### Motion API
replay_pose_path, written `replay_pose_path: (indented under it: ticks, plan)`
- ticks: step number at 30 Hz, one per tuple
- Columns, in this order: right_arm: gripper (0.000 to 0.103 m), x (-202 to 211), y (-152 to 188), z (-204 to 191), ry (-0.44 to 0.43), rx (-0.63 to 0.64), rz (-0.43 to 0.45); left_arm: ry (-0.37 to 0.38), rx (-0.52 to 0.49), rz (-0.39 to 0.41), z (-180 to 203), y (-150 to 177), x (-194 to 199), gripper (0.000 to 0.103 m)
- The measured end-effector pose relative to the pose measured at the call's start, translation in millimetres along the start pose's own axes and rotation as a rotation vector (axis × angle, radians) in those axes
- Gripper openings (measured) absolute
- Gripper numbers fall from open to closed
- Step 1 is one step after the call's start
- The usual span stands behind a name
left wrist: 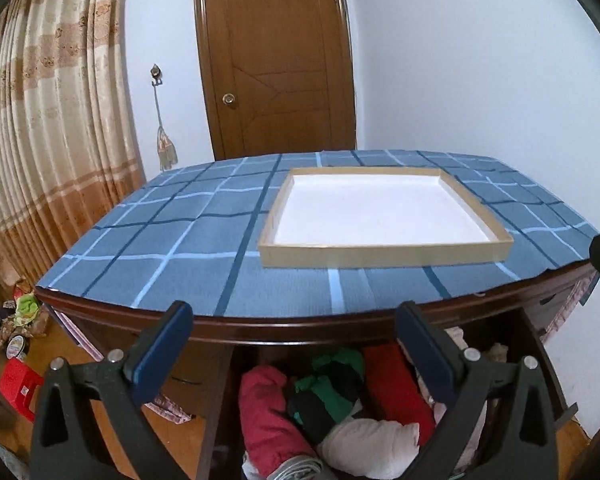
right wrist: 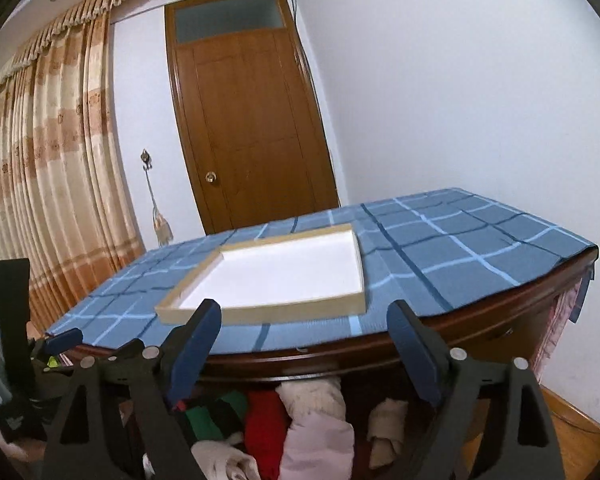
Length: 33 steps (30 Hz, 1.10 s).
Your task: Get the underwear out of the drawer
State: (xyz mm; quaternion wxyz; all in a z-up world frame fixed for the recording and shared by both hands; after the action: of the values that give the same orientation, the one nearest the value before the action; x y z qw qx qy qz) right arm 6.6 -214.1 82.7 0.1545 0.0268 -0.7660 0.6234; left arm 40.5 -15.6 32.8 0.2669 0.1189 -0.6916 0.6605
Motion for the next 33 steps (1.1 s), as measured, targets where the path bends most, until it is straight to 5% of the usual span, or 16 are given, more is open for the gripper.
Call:
replay_pose_path:
  ticks: [33]
  plan:
    - [0.087, 0.5, -1.1, -8.1, 0.021, -0.013, 0.018, -0.028, 0.024, 0.004, -1.3, -9.7, -7.1, 0.103]
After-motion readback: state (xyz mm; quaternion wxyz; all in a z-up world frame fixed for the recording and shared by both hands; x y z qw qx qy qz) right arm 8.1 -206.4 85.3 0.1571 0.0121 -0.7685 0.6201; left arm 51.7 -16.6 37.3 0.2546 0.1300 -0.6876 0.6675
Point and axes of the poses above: each gripper's, at about its wrist camera, not at the fingertips, and x roughly against the way its jaws point, z to its right, y to its underside, the point moved 1 cm from there along -x, roughly the way its jaws point, and after that the axes turned 8 degrees about y, right-handed, at the moved point
